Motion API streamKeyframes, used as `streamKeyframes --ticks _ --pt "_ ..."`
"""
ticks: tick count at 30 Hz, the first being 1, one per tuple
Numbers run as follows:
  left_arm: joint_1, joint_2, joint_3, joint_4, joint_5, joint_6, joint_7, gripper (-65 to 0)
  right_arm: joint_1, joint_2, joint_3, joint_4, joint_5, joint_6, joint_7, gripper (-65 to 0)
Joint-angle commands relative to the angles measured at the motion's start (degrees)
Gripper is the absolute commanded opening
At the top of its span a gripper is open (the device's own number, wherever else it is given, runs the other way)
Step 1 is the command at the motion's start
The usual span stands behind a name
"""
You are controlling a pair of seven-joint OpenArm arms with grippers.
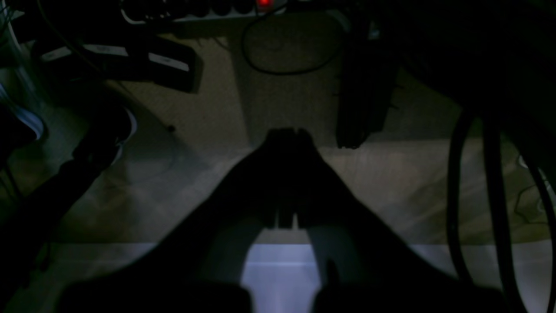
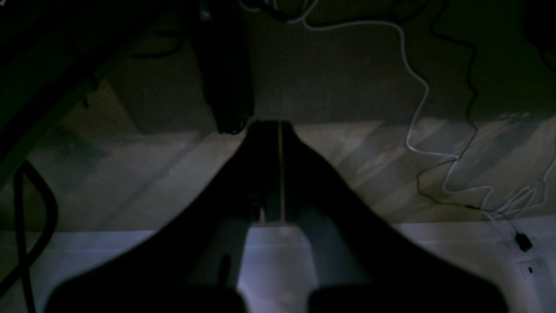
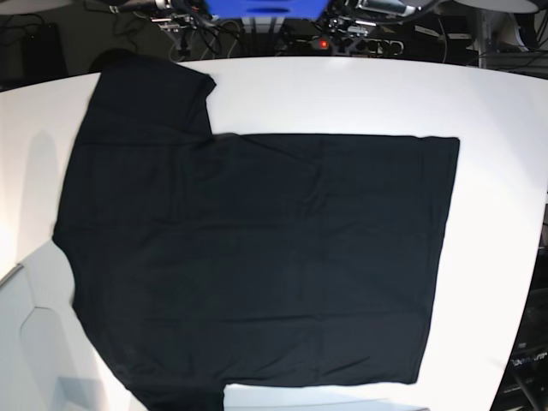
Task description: Fold the T-shirt properly
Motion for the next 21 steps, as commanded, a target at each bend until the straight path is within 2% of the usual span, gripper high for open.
streamKeyframes --ticks 1,6,13,21 --pt "0.17 -0.21 -0.10 0.12 -0.21 0.17 0.13 -65.0 -0.16 -0.14 -0.14 -0.12 0.19 1.11 -0.12 -65.0" --pt "0.17 -0.21 -0.10 0.12 -0.21 0.17 0.13 -65.0 -0.87 -0.14 -0.06 0.06 0.19 1.11 -0.12 -65.0" --pt "0.17 -0.30 -0.10 0.21 -0.21 0.17 0.04 -65.0 -4.56 -0.14 -0.06 6.74 0.19 1.11 -0.56 -65.0" --pt "0.35 -0.39 -0.10 0.21 -0.21 0.17 0.04 -65.0 -5.18 -0.14 -0.14 6.91 0.19 1.11 -0.56 -65.0"
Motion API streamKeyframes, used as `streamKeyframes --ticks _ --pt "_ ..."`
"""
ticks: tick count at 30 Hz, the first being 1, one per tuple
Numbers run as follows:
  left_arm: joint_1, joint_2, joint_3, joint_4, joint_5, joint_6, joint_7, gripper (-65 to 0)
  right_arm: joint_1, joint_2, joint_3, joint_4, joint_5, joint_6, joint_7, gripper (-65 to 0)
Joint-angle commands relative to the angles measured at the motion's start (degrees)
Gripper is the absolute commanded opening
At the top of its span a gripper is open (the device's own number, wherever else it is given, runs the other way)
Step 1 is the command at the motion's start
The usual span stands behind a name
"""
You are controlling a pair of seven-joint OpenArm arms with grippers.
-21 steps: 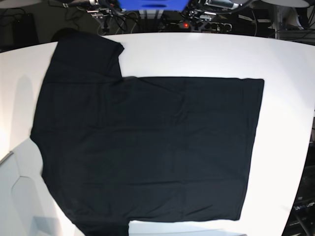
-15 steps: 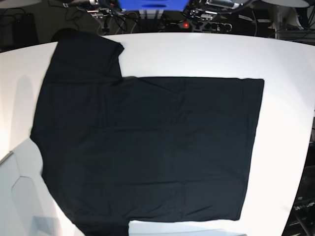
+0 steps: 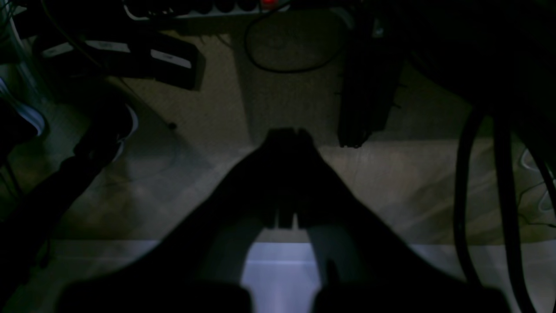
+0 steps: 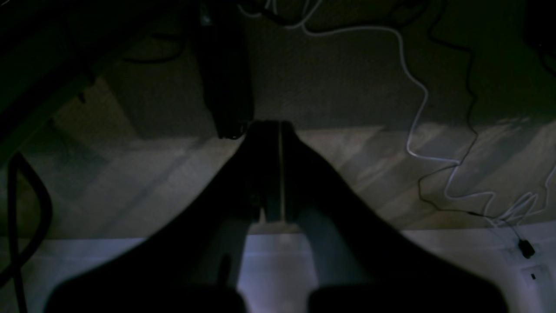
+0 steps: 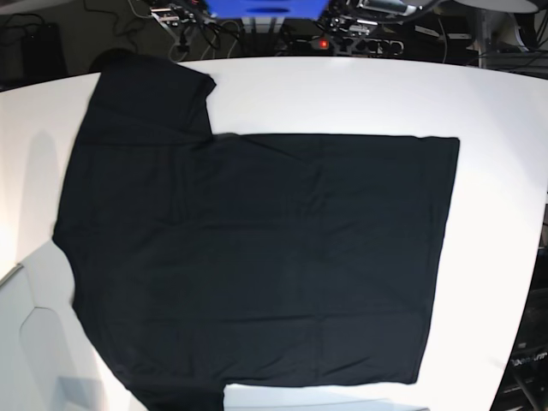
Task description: Fold the T-shirt properly
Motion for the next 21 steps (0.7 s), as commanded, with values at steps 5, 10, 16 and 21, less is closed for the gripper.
streamKeyframes --ticks 5,10,16,21 --pt "4.02 -1.36 -0.08 3.71 0.14 0.17 -1.78 -65.0 -3.51 -0.14 -0.14 0.36 0.17 1.00 0.29 -65.0" --pt "17.30 -3.64 -0.08 22.87 0.05 0.17 -0.73 -65.0 -12.12 -0.14 -0.14 10.73 0.17 1.00 1.17 -65.0" --pt "34.88 -7.16 -0.08 49.77 0.05 0.17 0.85 -65.0 -29.00 -0.14 -0.23 35.00 0.17 1.00 0.91 -65.0" --pt "46.92 -11.11 -0.08 68.67 0.05 0.17 0.94 -65.0 -42.98 0.12 -0.32 55.74 0.17 1.00 0.91 -65.0"
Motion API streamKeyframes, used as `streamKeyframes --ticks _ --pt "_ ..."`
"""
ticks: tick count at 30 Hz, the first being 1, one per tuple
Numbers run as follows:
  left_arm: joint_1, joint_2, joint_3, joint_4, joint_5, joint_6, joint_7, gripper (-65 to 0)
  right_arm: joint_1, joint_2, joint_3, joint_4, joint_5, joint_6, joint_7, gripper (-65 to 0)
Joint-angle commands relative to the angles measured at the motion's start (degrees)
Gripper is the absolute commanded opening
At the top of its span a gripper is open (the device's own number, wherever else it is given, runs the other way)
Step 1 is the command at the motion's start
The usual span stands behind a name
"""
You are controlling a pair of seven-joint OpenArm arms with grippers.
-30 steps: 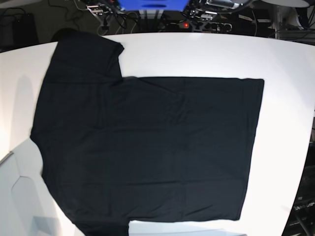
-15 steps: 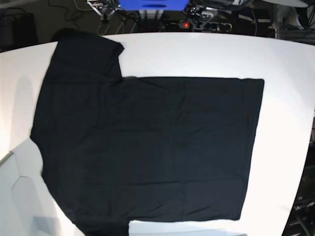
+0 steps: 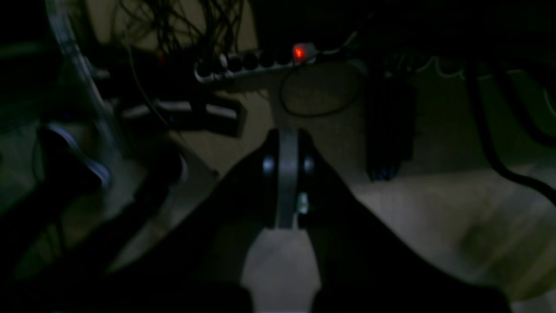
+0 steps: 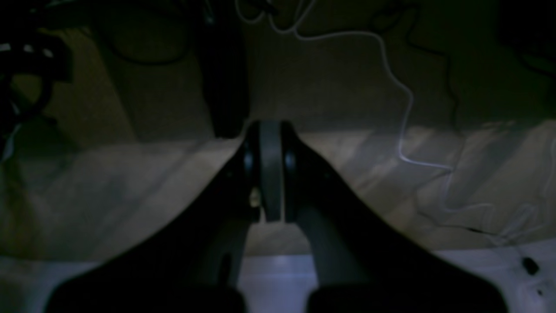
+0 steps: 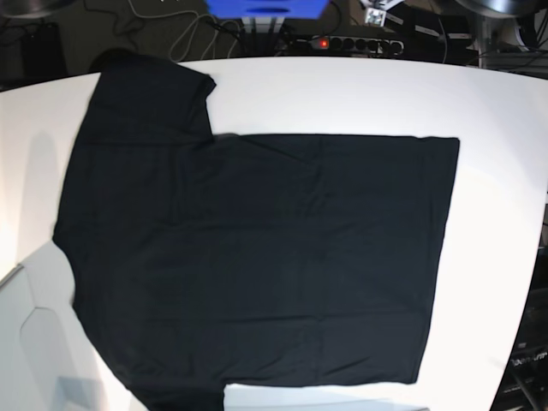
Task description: Fold the T-shirt properly
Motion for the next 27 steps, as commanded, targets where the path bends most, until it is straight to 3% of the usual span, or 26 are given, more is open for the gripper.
streamKeyframes --ticks 1,7,11,14,19,23,27 --pt "3.53 -0.95 -0.08 3.56 0.05 -0.14 -0.85 -65.0 -3.48 -0.10 -0.10 4.05 0.17 0.21 1.19 -65.0" --pt "14.16 -2.63 -4.74 22.90 -1.26 -0.05 -0.76 -65.0 -16.58 1.22 0.43 26.29 0.17 0.21 1.19 -65.0" --pt "19.09 -3.06 -9.83 34.77 -9.35 -0.14 -0.76 -65.0 -23.43 3.77 0.43 39.92 0.17 0.21 1.19 -65.0" --pt "19.35 -3.06 -12.82 39.69 -13.13 -0.23 -0.67 -65.0 -25.37 4.65 0.51 47.22 -0.01 0.21 1.11 -65.0" --pt "16.89 -2.71 -17.66 44.88 -14.01 -0.23 -0.67 -64.7 -24.67 4.65 2.01 54.16 -0.01 0.21 -0.48 -65.0" --pt "14.60 -2.89 -21.26 45.58 -14.19 -0.23 -0.76 -54.8 -20.97 4.74 2.10 54.25 -0.01 0.21 -0.65 -53.5" --pt "10.03 -2.63 -24.08 45.14 -14.28 -0.23 -0.76 -32.9 -19.65 4.82 2.01 54.25 -0.01 0.21 -0.56 -37.8"
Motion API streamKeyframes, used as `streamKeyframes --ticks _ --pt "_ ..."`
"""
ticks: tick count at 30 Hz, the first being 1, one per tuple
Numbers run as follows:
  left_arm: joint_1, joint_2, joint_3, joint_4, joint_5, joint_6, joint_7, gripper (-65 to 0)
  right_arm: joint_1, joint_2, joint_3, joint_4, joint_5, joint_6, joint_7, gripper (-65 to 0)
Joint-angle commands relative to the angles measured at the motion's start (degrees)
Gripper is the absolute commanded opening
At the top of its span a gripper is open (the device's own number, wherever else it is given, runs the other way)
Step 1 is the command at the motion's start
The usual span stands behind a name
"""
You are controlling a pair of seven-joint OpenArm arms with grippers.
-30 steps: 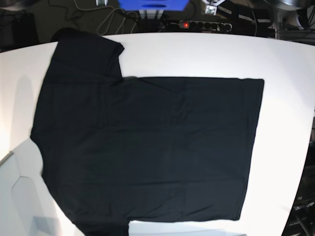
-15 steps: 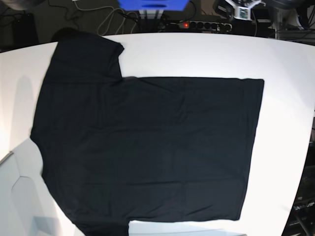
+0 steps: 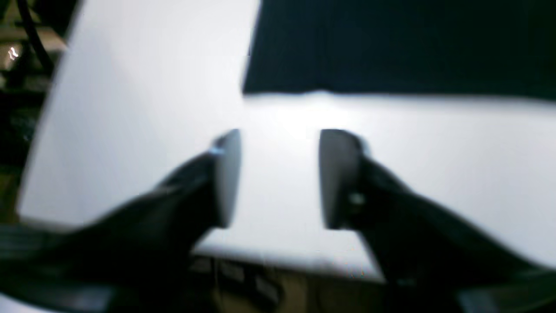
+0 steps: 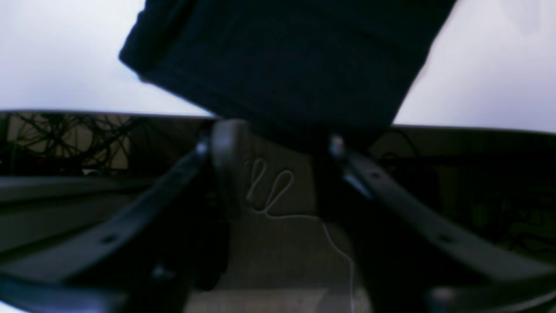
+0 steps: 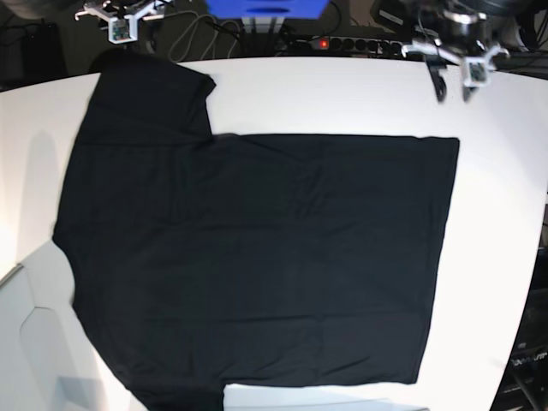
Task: Fold the T-shirt properly
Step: 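Lower both grippers onto the shirt's shoulder corners and grasp them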
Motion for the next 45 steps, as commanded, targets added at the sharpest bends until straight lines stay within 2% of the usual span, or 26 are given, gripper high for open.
streamKeyframes --ticks 1,3,8,14,19,24,33,38,45 --pt "-0.47 -0.31 -0.93 0.09 -0.44 0.41 -1.53 -28.5 -0.13 0.24 -0.07 0.79 0.01 0.10 1.23 -35.4" --pt "-3.98 -0.31 -2.08 -1.58 -3.52 0.41 -1.53 -24.0 1.01 0.24 0.02 0.70 0.01 0.10 1.14 -32.7" --pt "-12.51 -0.84 -3.48 -9.58 -10.99 0.32 -1.44 -24.5 2.86 0.24 0.20 0.70 0.01 0.10 1.14 -32.5" --pt "-21.30 -0.84 -2.08 -19.78 -11.61 0.05 -1.44 -24.2 3.03 0.24 1.69 0.70 0.01 0.10 1.14 -32.5" --pt "-25.08 -0.66 -0.84 -25.40 -11.61 -4.52 -1.44 -24.2 3.82 0.24 1.78 0.70 0.01 0.10 1.14 -32.5" --pt "-27.72 -0.57 -0.84 -30.33 -11.34 -4.52 -1.44 -24.2 4.00 0.24 1.78 0.61 0.01 0.10 1.14 -32.5" --pt "-28.69 -0.75 -0.23 -32.17 -11.34 -4.87 -1.44 -25.2 4.18 0.24 1.78 0.61 -0.08 0.10 1.14 -32.5" --pt "-28.77 -0.84 1.00 -32.44 -11.43 -4.96 -1.44 -37.9 4.26 0.24 2.04 0.61 -0.08 0.10 1.14 -32.3" --pt "-28.77 -0.75 1.00 -31.82 -11.43 -4.96 -1.44 -55.3 5.41 0.06 6.09 0.35 -0.08 0.10 1.14 -32.2"
